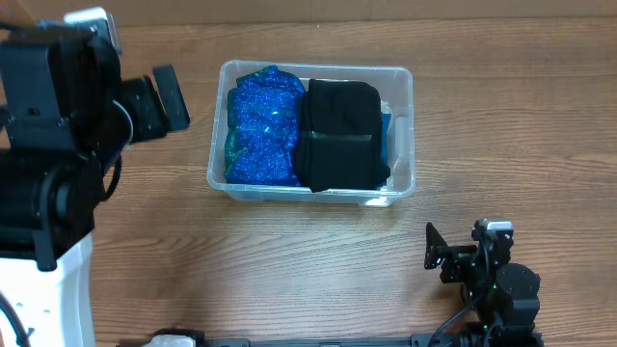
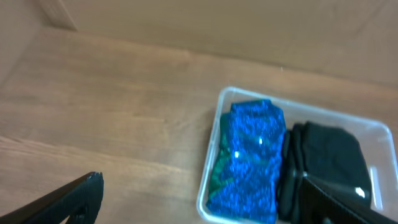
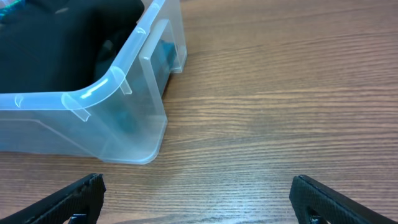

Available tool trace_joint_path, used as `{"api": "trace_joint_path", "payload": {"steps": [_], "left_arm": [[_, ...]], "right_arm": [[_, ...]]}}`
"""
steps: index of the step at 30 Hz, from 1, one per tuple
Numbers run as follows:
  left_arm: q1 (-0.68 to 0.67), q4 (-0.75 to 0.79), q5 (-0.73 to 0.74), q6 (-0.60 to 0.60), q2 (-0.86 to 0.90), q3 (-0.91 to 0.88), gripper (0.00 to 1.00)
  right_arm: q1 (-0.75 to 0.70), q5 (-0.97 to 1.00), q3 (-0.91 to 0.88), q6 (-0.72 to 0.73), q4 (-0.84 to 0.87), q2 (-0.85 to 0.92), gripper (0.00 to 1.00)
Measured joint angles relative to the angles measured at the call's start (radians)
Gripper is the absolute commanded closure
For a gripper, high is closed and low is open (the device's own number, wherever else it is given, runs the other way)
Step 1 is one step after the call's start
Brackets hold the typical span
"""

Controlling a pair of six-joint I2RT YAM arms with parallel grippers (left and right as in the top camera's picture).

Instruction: Pack container

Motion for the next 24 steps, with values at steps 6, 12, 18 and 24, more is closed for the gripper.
{"api": "trace_joint_path", "payload": {"steps": [6, 12, 18, 24], "left_arm": [[0.018, 0.373, 0.046, 0.06, -0.26, -0.632, 0.0], [0.018, 0.753, 0.057, 0.116, -0.719, -1.304, 0.0], [0.018, 0.794, 0.06, 0.15, -1.083, -1.652, 0.0], [0.018, 0.776, 0.061, 0.151, -1.341, -1.787, 0.0]], "right_arm": [[0.0, 0.0, 0.0, 0.0, 0.003, -0.001, 0.0], [0.0, 0.0, -0.001, 0.0, 0.004, -0.001, 0.0], [0.0, 0.0, -0.001, 0.0, 0.003, 0.0, 0.0], [0.0, 0.0, -0.001, 0.0, 0.003, -0.001, 0.0]]}}
